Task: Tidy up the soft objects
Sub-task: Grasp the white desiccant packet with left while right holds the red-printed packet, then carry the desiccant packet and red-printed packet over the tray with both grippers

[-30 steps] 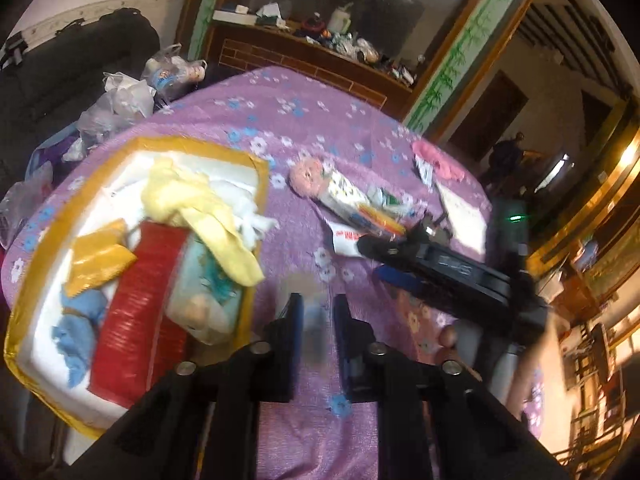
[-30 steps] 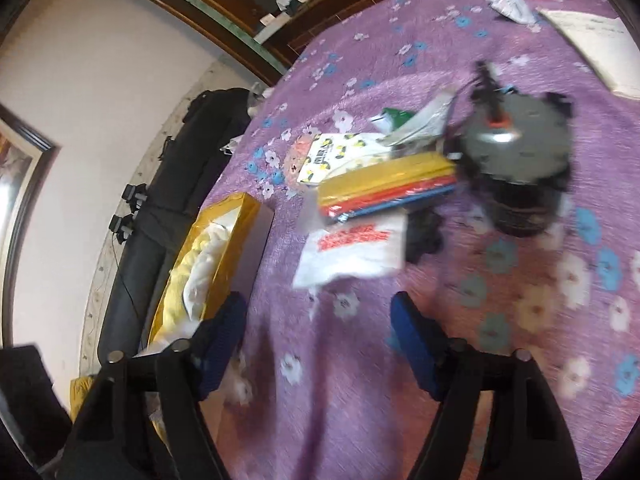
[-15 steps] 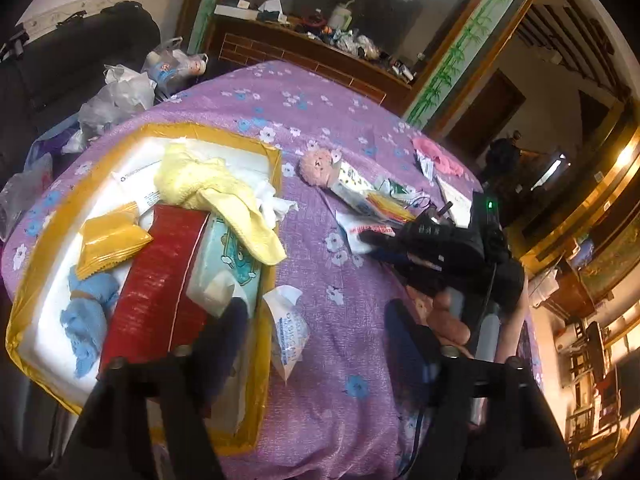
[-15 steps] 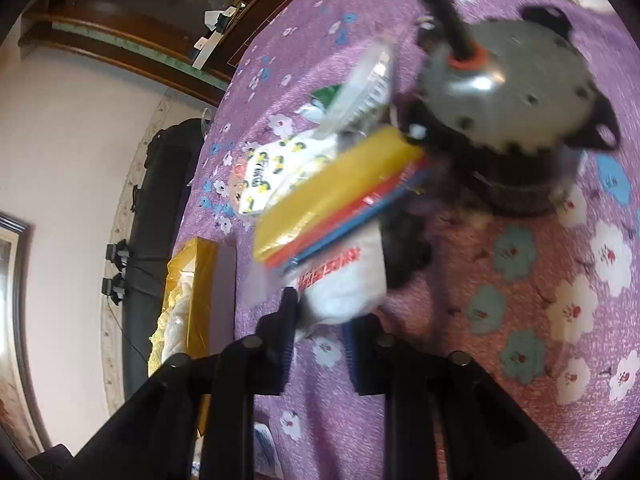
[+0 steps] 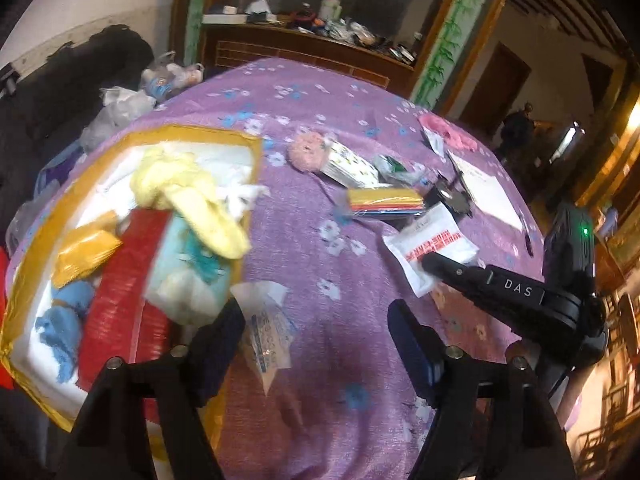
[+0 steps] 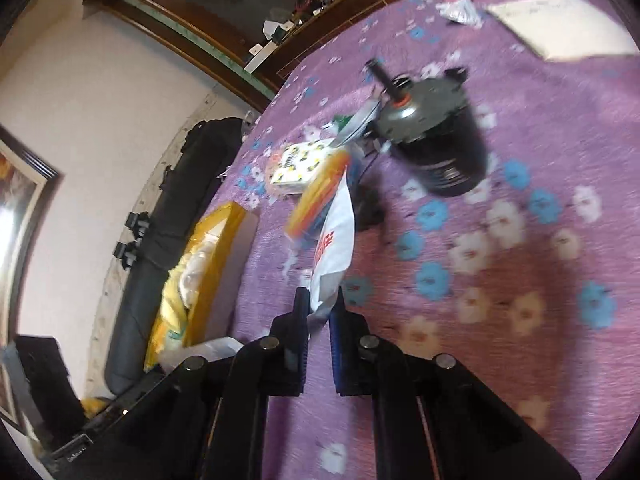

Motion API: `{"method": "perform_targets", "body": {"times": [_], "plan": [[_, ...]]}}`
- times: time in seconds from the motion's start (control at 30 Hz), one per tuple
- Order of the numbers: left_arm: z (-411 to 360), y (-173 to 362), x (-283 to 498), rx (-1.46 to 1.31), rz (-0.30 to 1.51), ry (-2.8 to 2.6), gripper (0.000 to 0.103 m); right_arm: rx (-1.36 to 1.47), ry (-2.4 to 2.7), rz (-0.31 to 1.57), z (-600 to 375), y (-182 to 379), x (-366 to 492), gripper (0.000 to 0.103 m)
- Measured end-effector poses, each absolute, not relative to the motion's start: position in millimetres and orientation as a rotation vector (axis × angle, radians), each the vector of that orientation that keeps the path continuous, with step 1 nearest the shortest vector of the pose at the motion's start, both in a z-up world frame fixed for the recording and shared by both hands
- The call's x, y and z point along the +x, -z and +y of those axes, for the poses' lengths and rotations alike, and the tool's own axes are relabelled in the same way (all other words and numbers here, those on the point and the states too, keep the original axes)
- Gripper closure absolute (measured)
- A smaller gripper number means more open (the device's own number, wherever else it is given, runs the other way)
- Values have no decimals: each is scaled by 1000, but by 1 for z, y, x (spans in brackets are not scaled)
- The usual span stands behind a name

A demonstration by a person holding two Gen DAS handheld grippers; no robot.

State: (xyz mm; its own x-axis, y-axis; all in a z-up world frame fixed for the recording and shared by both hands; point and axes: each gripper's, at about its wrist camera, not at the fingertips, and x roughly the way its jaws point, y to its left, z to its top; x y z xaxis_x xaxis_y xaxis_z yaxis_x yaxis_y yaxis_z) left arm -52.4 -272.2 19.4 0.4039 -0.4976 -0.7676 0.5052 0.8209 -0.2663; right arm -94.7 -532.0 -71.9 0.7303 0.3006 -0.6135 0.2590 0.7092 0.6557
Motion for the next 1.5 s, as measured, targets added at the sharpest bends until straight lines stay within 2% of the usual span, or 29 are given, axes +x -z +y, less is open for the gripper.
{"method": "perform_targets", "body": {"times": [0.23, 0.4, 0.6, 0.77, 1.0, 1.1, 1.13, 1.17, 1.23, 1.4, 1.47, 1.5], "plan": [[-292, 2, -37, -9, 1055, 611, 44, 829, -49, 741, -542, 78, -105, 94], [-312, 4, -44, 115, 1040, 601, 44, 835, -51, 734, -541, 78, -104, 94], [-328, 10, -50, 220, 993, 568, 39, 844, -56, 733, -541, 79, -104, 94], [-336, 18, -52, 297, 981, 553, 27, 838, -57, 738, -540, 79, -104, 94], [-336, 21, -53, 310, 948, 542, 26, 824, -64, 743, -536, 78, -103, 94], [-332, 17, -49, 287, 928, 530, 40, 819, -63, 742, -536, 77, -103, 94], [-328, 15, -46, 271, 929, 530, 50, 822, -64, 742, -536, 77, -102, 94], [-322, 12, -41, 235, 938, 536, 65, 825, -64, 742, -536, 78, -102, 94], [-311, 9, -32, 186, 961, 523, 86, 829, -65, 741, -537, 78, -102, 94], [-282, 4, -14, -18, 1041, 583, 93, 822, -68, 743, -537, 78, -101, 94], [-278, 0, -14, -68, 1056, 617, 101, 821, -68, 742, -537, 77, -101, 94], [-277, -2, -15, -86, 1062, 621, 102, 821, -67, 741, -537, 77, -101, 94]]}}
